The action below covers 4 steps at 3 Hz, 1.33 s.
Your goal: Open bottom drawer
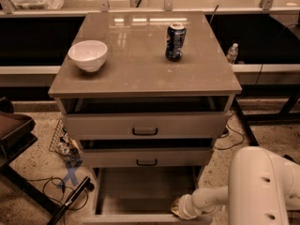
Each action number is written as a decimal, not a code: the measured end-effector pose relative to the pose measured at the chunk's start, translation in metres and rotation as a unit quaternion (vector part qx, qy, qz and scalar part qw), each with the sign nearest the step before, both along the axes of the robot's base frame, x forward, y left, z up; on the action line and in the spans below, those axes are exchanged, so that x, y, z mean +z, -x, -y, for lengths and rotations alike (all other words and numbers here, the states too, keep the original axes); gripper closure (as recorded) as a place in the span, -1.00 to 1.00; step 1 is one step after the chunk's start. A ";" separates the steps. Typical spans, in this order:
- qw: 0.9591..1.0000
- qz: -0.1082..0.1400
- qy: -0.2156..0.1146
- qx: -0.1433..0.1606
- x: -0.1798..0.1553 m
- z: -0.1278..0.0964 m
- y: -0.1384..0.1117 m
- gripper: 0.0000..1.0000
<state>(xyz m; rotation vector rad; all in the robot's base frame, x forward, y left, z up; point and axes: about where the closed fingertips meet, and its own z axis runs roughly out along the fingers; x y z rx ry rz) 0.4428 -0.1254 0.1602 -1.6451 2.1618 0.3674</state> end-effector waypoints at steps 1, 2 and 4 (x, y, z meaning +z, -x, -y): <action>1.000 -0.010 0.001 -0.003 -0.003 0.005 0.010 1.00; 1.000 -0.010 0.001 -0.003 -0.002 0.005 0.010 1.00; 0.998 -0.055 0.027 -0.007 -0.009 0.028 0.061 1.00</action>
Offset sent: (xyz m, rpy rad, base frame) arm -0.1435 -0.0757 -0.0303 -0.1521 0.2560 -0.0361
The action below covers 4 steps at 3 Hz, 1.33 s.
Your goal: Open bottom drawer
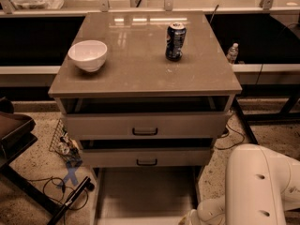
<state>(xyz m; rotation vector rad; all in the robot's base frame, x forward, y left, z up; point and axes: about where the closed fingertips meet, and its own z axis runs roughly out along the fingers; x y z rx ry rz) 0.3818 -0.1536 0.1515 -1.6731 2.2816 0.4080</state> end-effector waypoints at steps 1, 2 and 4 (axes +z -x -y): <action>1.000 -0.001 -0.001 0.000 -0.001 -0.001 0.001 0.65; 1.000 -0.002 -0.001 0.000 -0.002 -0.002 0.003 0.19; 1.000 -0.005 -0.002 0.001 -0.003 -0.003 0.005 -0.76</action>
Offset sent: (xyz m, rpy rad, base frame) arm -0.0013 0.0006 -0.0007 0.0011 0.0021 0.0001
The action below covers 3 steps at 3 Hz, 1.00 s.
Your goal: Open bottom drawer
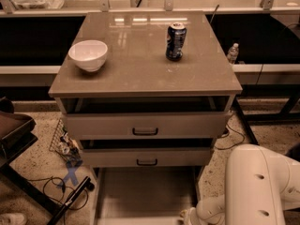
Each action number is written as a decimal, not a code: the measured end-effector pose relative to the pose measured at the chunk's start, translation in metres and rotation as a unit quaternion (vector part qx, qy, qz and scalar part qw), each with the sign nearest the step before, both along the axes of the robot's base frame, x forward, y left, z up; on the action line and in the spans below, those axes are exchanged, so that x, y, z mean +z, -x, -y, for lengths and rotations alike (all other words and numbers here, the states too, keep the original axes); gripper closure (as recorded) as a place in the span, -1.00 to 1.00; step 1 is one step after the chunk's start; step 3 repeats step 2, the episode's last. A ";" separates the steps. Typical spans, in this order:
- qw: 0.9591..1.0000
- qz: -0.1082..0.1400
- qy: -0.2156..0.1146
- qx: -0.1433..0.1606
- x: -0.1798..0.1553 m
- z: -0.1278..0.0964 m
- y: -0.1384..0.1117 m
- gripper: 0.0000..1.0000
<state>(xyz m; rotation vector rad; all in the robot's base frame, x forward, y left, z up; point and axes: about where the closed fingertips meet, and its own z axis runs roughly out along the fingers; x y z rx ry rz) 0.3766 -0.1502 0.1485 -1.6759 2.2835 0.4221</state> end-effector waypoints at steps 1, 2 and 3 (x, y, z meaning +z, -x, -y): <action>1.000 -0.001 -0.001 0.000 -0.001 -0.001 0.001 -1.00; 1.000 -0.001 -0.001 0.000 -0.001 -0.001 0.001 -1.00; 1.000 -0.001 -0.001 0.000 -0.001 -0.001 0.001 -1.00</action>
Offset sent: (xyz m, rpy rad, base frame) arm -0.0011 0.0008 -0.0007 0.0010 0.0021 0.0007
